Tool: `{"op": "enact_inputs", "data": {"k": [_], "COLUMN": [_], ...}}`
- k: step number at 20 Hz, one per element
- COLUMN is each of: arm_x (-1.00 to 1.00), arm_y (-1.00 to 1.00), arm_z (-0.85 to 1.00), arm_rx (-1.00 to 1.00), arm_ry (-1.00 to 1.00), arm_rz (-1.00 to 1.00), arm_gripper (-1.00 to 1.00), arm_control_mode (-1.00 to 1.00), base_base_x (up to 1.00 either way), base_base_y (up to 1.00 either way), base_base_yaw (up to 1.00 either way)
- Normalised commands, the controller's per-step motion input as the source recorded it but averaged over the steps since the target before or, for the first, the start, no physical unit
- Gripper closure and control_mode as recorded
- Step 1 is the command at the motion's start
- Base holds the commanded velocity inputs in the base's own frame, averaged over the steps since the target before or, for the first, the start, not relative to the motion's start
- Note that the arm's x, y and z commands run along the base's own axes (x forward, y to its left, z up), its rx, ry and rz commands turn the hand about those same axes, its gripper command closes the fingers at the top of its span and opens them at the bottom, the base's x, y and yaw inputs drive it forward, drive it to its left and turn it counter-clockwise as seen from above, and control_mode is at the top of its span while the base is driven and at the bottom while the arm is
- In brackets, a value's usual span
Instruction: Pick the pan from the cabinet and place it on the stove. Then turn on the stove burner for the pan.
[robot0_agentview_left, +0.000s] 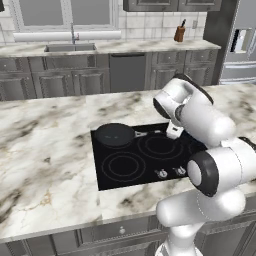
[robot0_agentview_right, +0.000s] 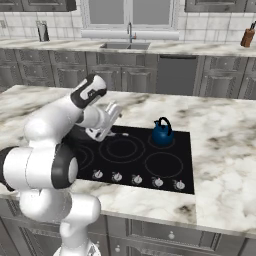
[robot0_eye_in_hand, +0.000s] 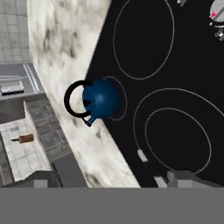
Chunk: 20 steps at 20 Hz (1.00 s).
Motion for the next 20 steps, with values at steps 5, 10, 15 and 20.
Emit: {"op": "enact_inputs", "data": {"k": [5,10,15,20], "arm_x": [-0.62,-0.44,-0.23,-0.09], "arm_y": [0.08,0.04,0.02,0.0], "arm_z": [0.77,0.96,1.0,1.0], "arm_rx": [0.28,0.21,0.12,0.07], "arm_ry": [-0.04,0.0,0.02,0.05], "arm_rz": [-0.31,-0.26,-0.18,-0.11], "arm_gripper": [-1.0,-1.0,-1.0,-1.0], "arm_control_mode": [-1.0,-1.0,-1.0,-1.0], "base_base_x": [0.0,0.0,0.0,0.0], "base_base_y": [0.0,0.0,0.0,0.0], "base_base_yaw": [0.0,0.0,0.0,0.0]}}
